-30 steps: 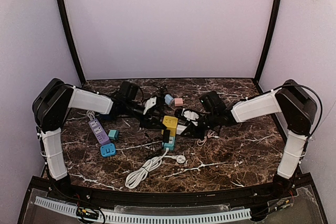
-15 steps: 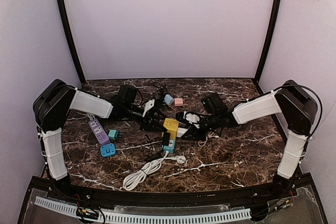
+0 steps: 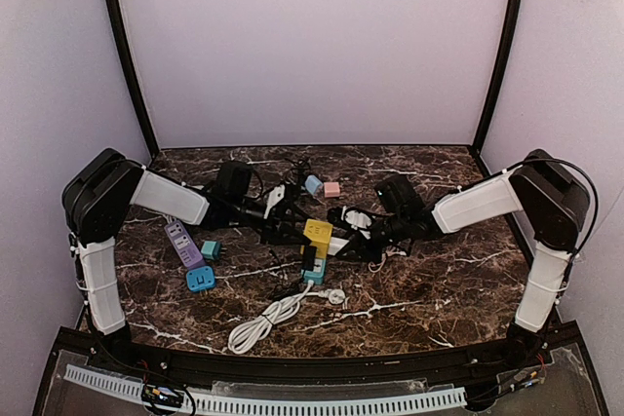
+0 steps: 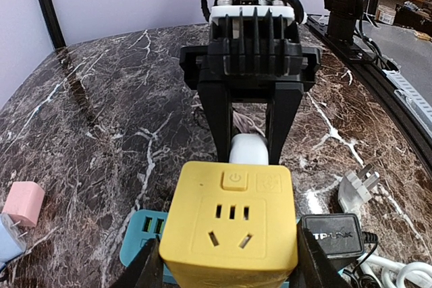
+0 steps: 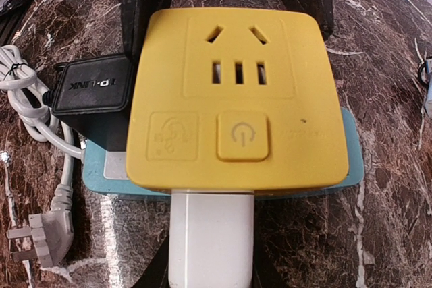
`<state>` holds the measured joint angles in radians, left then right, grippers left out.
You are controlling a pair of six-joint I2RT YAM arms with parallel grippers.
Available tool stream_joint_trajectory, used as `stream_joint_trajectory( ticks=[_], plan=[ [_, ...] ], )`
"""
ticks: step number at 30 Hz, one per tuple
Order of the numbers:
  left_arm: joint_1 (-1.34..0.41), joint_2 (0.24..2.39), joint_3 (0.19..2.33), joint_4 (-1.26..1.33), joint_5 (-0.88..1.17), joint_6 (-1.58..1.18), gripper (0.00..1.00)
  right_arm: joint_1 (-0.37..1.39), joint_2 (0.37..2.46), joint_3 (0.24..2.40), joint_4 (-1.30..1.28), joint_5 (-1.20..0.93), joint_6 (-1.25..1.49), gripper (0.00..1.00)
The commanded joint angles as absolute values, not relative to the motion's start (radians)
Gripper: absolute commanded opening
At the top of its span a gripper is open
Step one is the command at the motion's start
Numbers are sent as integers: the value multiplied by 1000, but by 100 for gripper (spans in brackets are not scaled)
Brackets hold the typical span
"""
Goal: Insert the plug
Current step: Press the plug into the socket.
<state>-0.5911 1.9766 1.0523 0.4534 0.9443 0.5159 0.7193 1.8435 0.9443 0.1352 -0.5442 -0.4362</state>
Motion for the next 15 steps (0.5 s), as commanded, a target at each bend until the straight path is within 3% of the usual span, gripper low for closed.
stream_joint_trajectory(
  ticks=[1, 4, 6, 15],
  plan=[
    [-713, 2015, 1035, 473, 976, 452, 1, 803, 1782, 1021, 498, -607, -425, 11],
    [-691, 1995, 1043, 420, 959, 472, 1, 800, 1723, 952, 482, -574, -452, 31],
    [-674, 1980, 1047, 363, 961, 509, 1, 796, 1690, 904, 471, -551, -463, 39],
    [-631, 1930, 1066, 233, 900, 581, 1, 789, 1594, 810, 298, -477, -434, 47]
  ],
)
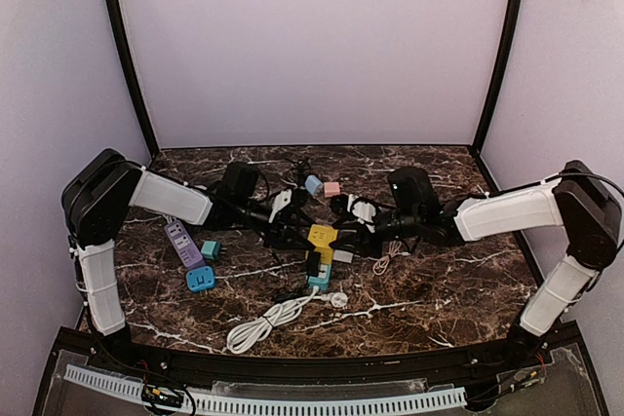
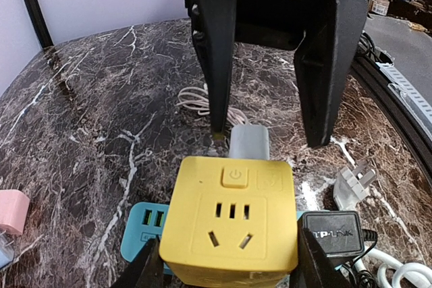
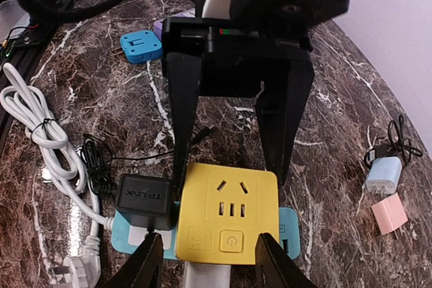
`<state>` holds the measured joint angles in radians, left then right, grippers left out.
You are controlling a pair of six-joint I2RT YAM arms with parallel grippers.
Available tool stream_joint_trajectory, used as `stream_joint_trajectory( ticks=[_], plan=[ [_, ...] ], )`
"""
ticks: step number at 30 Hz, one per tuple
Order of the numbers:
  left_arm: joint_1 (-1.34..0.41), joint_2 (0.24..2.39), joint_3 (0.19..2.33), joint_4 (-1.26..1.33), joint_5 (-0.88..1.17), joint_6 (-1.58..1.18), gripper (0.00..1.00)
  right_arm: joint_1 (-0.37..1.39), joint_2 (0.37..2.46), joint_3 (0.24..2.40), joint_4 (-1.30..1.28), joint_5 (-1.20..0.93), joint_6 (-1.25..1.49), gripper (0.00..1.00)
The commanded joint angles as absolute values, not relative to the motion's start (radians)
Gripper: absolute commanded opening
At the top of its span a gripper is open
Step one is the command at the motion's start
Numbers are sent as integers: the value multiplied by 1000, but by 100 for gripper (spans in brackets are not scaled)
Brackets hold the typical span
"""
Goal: Insert the plug
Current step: Press the plug into the socket.
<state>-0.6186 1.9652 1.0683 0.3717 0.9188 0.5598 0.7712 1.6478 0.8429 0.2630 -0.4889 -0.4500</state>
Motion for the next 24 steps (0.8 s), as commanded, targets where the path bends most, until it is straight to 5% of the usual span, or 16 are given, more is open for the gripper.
stream_joint_trajectory(
  ticks=[1, 15, 17, 20, 24],
  plan=[
    [-631, 1925, 1062, 234, 892, 584, 1, 789, 1581, 807, 271, -461, -431, 48],
    [-682, 1936, 933, 561, 699, 297, 1, 787, 1458, 872, 83, -87, -150, 53],
    [-684, 1926, 931, 568, 684, 292, 17, 787, 1451, 900, 30, -28, -94, 54],
    [-685, 1891, 939, 567, 669, 295, 53, 793, 1439, 916, -16, 40, -18, 56],
    [-686, 1827, 952, 538, 616, 285, 71, 816, 1451, 957, -77, 141, 86, 57]
  ],
)
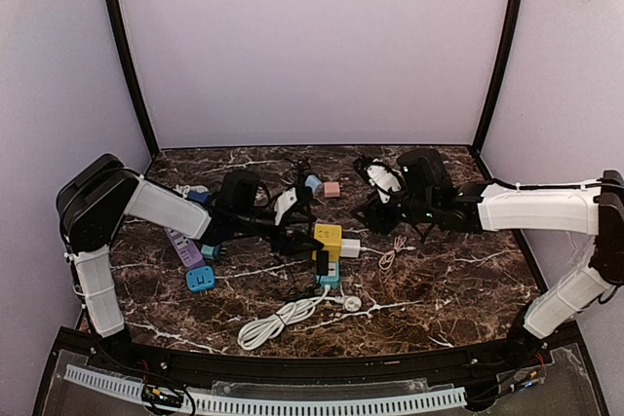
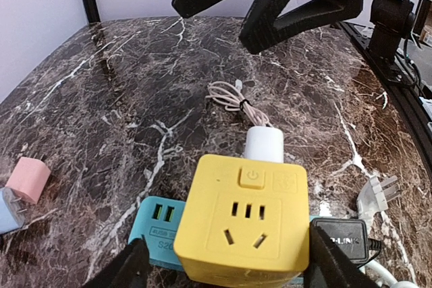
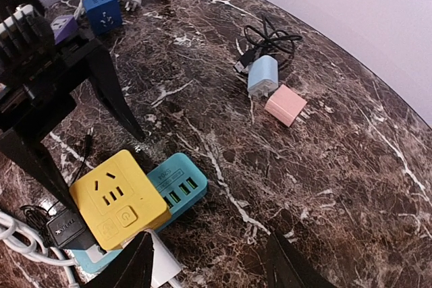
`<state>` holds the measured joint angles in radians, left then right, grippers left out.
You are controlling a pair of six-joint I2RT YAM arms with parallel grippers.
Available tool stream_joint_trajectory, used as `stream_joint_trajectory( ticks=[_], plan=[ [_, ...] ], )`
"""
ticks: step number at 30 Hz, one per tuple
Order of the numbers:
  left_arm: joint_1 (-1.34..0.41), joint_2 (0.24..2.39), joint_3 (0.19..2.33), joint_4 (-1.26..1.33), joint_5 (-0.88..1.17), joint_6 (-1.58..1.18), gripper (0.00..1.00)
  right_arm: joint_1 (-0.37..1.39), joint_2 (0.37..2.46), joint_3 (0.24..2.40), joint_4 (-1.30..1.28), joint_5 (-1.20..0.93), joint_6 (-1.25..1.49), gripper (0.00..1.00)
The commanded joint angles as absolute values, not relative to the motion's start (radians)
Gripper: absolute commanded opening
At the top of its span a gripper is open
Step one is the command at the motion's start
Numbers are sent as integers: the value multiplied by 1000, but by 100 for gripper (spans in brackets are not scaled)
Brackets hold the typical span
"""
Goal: Insert the plug
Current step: Press the plug into the socket, then adjust the socket at the center of the board.
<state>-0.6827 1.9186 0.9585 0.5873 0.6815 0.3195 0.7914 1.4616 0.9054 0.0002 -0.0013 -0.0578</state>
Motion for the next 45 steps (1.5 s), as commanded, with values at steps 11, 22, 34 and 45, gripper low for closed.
stream_joint_trajectory(
  ticks=[11, 22, 34, 45],
  plan=[
    [-685, 1566, 863, 415, 426, 153, 80, 939, 1604, 1197, -311, 451, 556, 66],
    [-685, 1242, 537, 458, 33, 20, 88, 1074, 1993, 1664, -746, 598, 818, 99],
    [-691, 1033, 315, 631, 13, -43, 88, 1089, 2166, 1848, -963, 537, 863, 94],
    [-695, 963, 240, 687, 12, -54, 88, 1081, 2176, 1840, -997, 557, 804, 79]
  ],
)
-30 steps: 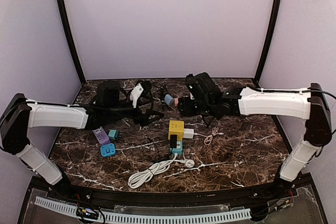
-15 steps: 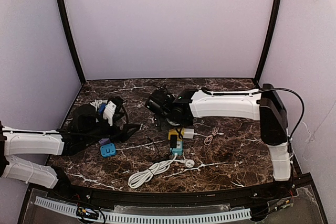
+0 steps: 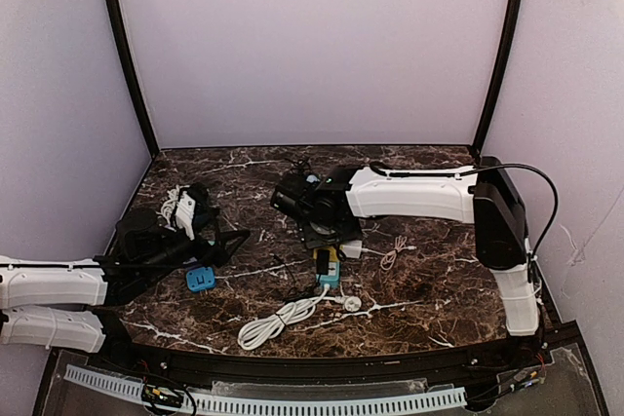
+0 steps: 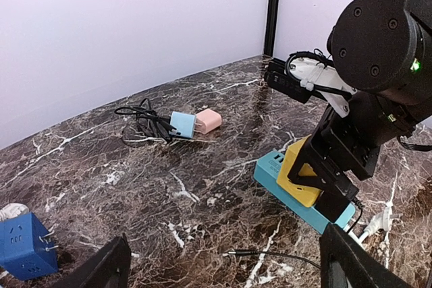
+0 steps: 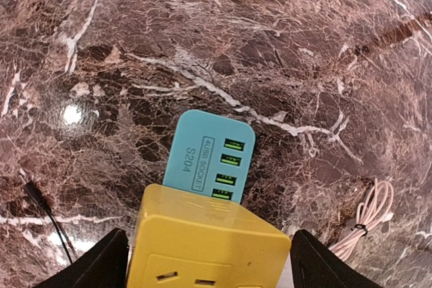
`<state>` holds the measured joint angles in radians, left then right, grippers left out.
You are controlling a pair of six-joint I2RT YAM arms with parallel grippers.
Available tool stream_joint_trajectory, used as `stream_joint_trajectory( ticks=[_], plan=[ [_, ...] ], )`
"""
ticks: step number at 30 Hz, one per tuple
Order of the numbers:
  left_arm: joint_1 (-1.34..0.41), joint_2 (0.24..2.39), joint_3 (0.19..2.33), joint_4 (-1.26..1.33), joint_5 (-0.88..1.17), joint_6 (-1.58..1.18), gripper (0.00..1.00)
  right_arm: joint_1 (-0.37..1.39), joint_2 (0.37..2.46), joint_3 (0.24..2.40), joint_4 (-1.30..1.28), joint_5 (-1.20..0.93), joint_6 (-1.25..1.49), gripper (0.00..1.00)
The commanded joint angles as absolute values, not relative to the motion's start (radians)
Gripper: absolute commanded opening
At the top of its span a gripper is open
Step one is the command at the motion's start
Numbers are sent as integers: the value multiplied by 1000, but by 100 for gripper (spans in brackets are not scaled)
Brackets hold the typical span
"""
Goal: Insert the plug
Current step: Adjust the socket at the center of the board.
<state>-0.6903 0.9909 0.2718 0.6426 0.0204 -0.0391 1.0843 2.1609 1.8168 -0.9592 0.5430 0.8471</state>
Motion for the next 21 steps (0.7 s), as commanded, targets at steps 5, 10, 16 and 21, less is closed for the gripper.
stream_joint_trajectory(
  ticks=[5, 10, 16, 21],
  plan=[
    [-695, 954, 232, 685, -25, -59, 88, 1079, 2173, 1818, -941, 541, 675, 61],
    [-694, 957, 230, 687, -26, -58, 88, 1080, 2135, 1739, -879, 513, 474, 55],
    [-695, 959, 229, 687, -29, -52, 88, 1078, 1981, 1483, -683, 360, 91, 54],
    [-695, 961, 230, 685, -27, -50, 88, 1076, 1841, 1303, -548, 116, -185, 58]
  ],
)
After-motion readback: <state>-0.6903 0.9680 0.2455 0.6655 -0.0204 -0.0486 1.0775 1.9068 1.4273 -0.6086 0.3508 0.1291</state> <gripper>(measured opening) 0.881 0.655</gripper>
